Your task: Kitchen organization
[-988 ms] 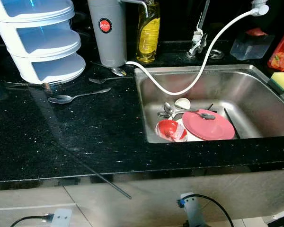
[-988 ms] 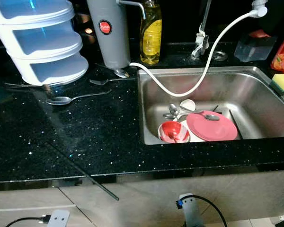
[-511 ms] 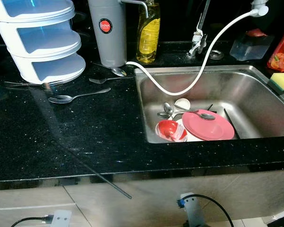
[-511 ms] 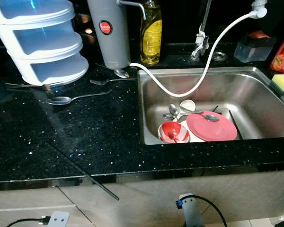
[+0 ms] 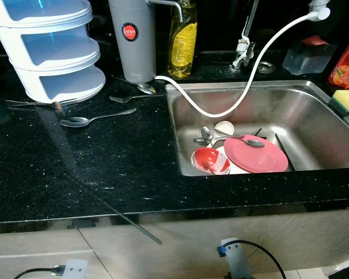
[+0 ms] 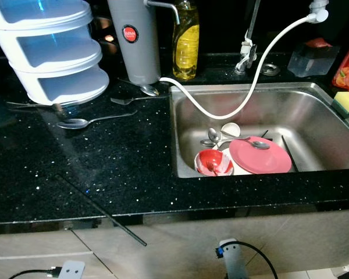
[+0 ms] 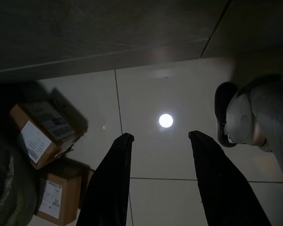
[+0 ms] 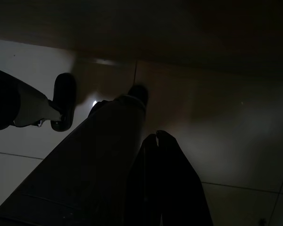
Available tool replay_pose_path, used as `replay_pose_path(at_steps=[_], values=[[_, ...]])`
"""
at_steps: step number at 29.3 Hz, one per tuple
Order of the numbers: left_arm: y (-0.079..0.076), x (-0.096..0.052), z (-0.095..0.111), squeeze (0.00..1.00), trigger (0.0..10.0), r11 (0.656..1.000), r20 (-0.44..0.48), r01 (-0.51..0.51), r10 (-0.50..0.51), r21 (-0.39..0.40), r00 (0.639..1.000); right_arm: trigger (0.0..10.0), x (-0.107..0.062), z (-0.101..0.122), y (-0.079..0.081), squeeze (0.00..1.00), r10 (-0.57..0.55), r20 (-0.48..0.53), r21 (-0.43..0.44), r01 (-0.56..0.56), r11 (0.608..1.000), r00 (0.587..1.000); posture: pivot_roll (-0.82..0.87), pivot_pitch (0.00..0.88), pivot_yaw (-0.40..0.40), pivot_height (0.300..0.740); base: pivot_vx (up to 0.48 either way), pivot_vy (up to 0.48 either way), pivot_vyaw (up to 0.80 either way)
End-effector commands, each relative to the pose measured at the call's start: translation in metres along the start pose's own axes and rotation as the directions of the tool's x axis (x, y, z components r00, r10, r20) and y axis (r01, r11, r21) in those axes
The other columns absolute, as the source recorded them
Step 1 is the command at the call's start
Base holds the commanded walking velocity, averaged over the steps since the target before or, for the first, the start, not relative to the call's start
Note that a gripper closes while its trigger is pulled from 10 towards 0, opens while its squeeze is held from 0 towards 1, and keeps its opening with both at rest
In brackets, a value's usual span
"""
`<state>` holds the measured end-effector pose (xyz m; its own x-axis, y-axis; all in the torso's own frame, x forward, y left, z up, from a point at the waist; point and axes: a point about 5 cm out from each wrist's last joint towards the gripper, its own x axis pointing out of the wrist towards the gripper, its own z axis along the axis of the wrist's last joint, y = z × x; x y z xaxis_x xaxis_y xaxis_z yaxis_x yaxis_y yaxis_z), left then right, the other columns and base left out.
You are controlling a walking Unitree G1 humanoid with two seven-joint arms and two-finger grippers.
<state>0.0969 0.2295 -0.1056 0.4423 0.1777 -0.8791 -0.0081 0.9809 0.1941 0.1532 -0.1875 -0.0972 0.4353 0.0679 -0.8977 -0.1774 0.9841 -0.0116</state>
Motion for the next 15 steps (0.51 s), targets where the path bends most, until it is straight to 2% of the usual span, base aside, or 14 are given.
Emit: replay_pose_path(at_steps=[1, 15], values=[[0.0091, -0.0012, -0.0048, 0.0, 10.0, 1.0, -0.019, -0.018, 0.018, 0.006, 1.0, 10.0, 0.0002, -0.0023, 0.0025, 0.0, 0.003, -0.009, -0.005, -0.003, 1.0, 1.0, 0.11, 0.0, 0.002, 0.74, 0.0, 0.0, 0.0], [0.011, -0.0017, -0.006, 0.0, 10.0, 1.0, -0.02, -0.021, 0.021, 0.004, 1.0, 10.0, 0.0005, -0.0026, 0.0045, 0.0, 0.004, -0.007, -0.006, -0.004, 1.0, 1.0, 0.1, 0.0, 0.003, 0.74, 0.0, 0.0, 0.0]])
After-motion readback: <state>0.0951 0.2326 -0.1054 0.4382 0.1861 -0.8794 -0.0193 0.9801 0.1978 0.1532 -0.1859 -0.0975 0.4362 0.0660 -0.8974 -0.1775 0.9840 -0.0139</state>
